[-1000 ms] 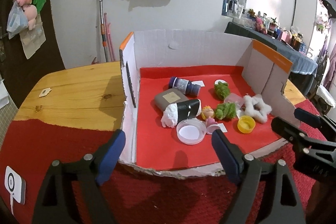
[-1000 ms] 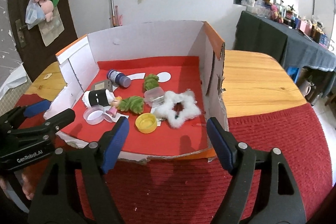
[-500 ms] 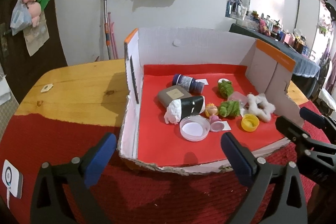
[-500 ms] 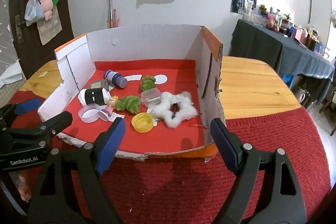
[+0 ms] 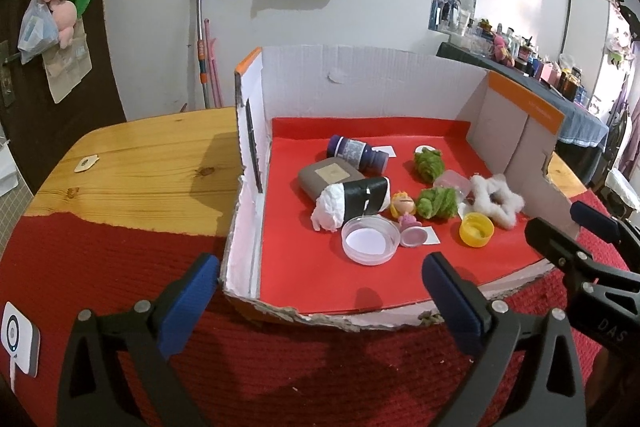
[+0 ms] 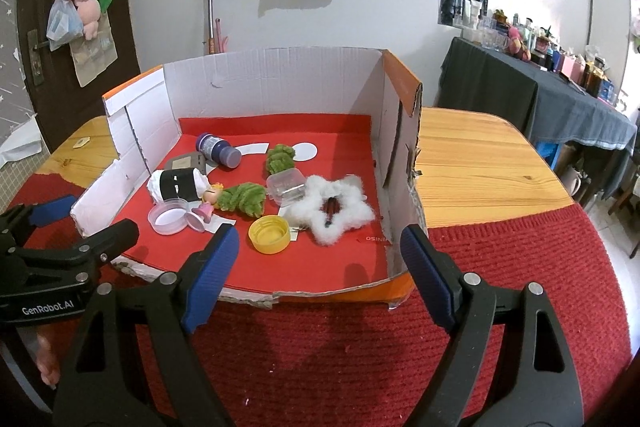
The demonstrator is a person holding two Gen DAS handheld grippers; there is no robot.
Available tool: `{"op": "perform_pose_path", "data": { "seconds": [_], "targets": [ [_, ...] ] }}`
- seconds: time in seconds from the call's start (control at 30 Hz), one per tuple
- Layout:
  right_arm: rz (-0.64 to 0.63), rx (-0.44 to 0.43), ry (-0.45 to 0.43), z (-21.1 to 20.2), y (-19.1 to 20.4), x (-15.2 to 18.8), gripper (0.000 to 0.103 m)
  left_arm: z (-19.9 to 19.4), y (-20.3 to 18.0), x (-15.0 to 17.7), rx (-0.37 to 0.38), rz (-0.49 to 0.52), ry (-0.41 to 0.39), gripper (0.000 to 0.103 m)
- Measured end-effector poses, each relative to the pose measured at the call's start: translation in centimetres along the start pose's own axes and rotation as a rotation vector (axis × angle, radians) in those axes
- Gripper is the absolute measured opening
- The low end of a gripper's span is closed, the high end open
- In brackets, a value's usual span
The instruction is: Organize objects
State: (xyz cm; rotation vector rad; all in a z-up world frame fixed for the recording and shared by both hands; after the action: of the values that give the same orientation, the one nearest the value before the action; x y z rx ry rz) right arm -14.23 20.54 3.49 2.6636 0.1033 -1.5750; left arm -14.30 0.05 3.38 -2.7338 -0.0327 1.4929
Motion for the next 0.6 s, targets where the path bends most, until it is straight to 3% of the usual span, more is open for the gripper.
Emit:
{"op": "perform_pose_path", "data": {
  "seconds": [0.6],
  "targets": [
    [0.009, -0.035, 0.003, -1.5, 0.3, -0.1, 0.085, -1.5, -0.2, 0.4, 0.010, 0.000, -0.002, 0.103]
  ]
}}
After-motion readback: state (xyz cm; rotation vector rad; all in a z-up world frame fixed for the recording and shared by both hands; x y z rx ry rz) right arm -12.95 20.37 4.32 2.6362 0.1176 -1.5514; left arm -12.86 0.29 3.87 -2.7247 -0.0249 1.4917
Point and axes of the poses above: each gripper's, at about its wrist camera, not at the fingertips, and z roughly the way its jaws point, y to its left, x to its underside, the point moved 2 cm from there along z, roughly the way its jaws point, and after that the axes turned 9 degrees about -y, right-handed, at the moved point
